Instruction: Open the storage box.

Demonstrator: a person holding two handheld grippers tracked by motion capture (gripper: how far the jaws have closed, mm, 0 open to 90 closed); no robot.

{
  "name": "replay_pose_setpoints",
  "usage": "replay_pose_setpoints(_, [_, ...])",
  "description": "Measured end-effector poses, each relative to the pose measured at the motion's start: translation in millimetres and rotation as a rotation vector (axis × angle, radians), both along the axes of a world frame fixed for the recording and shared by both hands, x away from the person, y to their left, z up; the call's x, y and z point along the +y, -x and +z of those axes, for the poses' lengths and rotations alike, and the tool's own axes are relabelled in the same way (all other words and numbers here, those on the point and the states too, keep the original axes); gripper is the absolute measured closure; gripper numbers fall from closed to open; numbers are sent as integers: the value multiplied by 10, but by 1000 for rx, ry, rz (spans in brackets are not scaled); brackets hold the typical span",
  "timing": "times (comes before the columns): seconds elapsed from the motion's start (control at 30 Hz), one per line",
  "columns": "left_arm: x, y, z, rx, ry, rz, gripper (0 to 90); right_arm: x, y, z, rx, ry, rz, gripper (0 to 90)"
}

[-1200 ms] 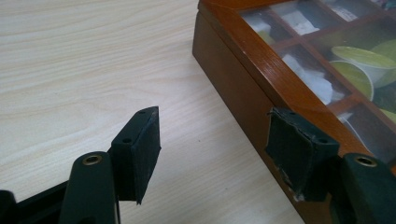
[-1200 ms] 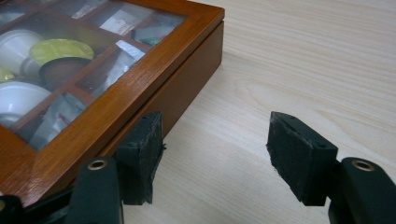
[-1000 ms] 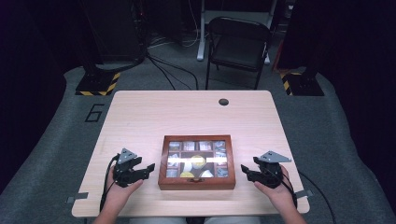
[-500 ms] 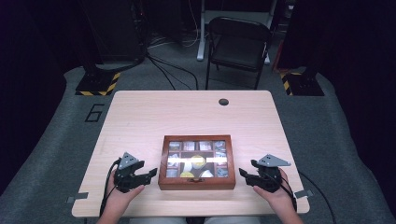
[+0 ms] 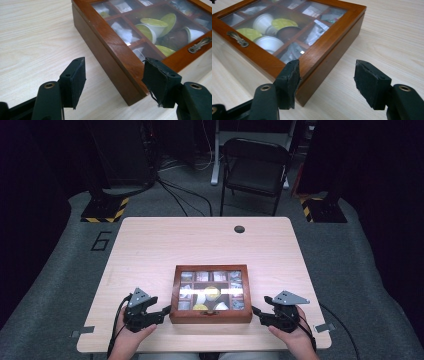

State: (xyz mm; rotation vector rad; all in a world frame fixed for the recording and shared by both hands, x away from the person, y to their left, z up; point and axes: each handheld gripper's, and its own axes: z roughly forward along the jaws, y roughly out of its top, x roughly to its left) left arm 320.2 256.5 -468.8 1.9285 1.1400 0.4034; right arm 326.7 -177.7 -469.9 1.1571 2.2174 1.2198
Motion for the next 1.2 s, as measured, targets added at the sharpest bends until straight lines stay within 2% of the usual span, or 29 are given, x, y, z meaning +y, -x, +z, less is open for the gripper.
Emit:
replay_pose_setpoints(0.07, [-18,21,-2,-5,6,1,346,23,31,4,-3,-1,13,367])
replay_pose_setpoints(0.1, [-13,31,6,0,-7,-14,346,35,49,6,-4,1,14,367])
replay_pose_setpoints(0.13, [-22,42,5,-3,-5,-16,346,62,73,3,-9,3,39,367])
replay_pose_setpoints(0.7, [-88,121,-6,7,-6,-40,352,164,113,-37,-2,28,87,368])
replay_pose_setpoints(0.97, [-111,136,-24,18,-12,-54,385,191,172,-62,19,33,100,402])
replay_pose_setpoints(1.2, [-123,128,-45,23,-7,-51,403,205,154,-102,44,47,122,444])
